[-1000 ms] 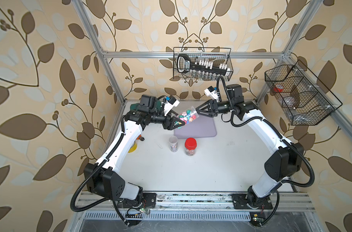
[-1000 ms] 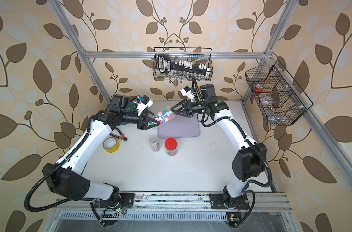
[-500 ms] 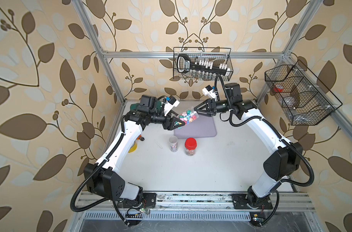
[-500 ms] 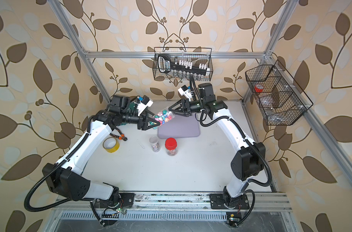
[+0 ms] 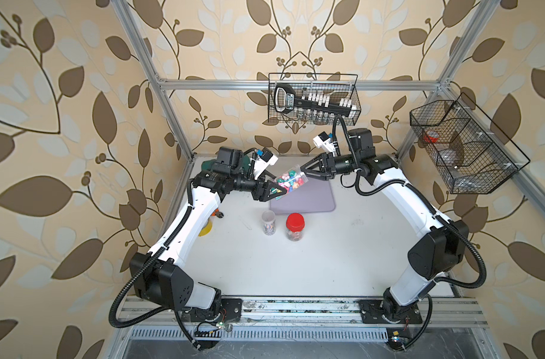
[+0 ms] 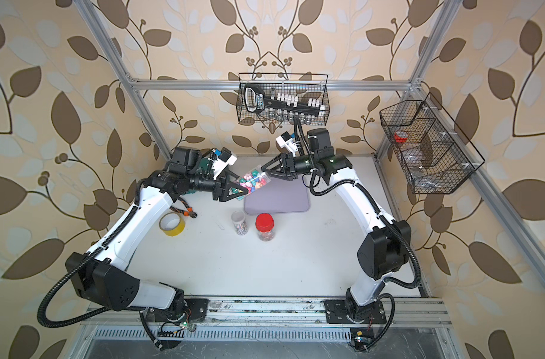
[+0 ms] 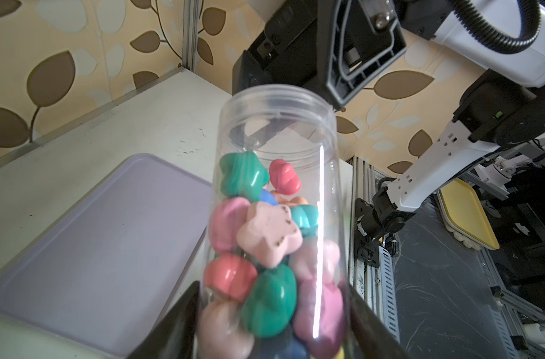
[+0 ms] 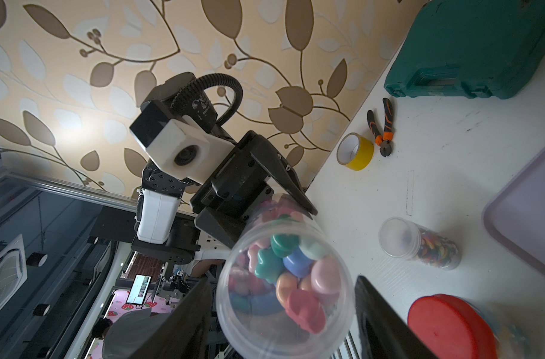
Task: Pour the candies out of the jar
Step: Unscrew the lid from the jar.
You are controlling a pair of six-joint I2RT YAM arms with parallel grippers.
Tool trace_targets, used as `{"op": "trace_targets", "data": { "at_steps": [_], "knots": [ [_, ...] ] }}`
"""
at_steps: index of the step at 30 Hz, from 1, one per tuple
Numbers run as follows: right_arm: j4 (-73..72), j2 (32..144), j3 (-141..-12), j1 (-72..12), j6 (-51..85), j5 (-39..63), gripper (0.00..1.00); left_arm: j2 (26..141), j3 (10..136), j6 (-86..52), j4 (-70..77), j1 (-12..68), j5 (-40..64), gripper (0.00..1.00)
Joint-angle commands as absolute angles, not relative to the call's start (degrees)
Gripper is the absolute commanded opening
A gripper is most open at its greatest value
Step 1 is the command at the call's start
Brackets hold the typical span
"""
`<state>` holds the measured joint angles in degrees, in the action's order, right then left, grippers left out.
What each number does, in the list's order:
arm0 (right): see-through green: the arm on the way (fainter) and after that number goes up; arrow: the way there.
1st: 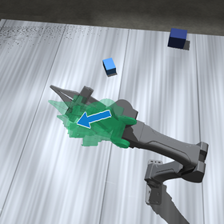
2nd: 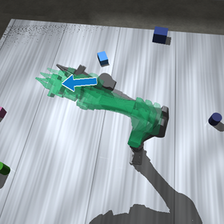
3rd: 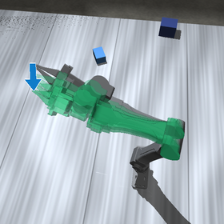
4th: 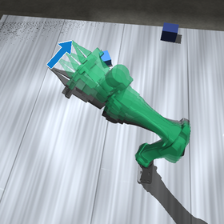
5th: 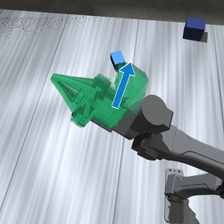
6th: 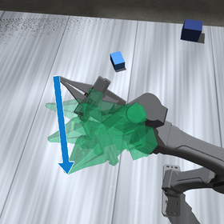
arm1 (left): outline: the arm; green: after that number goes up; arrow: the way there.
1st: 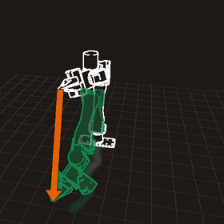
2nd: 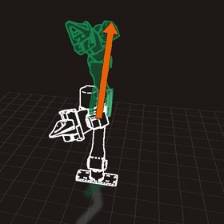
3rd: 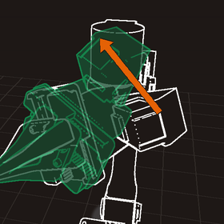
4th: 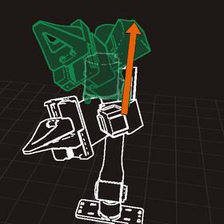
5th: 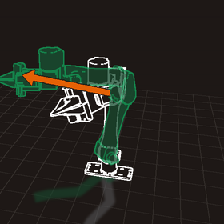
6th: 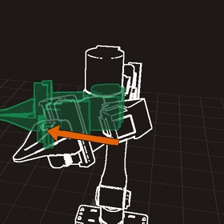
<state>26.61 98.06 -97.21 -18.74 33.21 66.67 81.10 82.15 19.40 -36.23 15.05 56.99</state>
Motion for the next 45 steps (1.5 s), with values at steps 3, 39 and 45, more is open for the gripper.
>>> {"op": "trace_targets", "data": {
  "at_steps": [3,39,45],
  "knots": [
    [27.04,99.22,-98.07,-19.42,32.65,68.73,0.70,78.94,82.97,19.61,-34.02,15.34,59.67,0.58],
    [28.48,97.57,-96.56,-19.21,23.16,66.27,0.49,79.45,82.51,17.71,-32.24,15.31,62.06,0.58],
    [21.81,94.59,-90.36,-19.01,18.68,69.18,0.47,81.14,83.18,14.91,-29.93,15.29,66.42,0.58]
  ]
}}
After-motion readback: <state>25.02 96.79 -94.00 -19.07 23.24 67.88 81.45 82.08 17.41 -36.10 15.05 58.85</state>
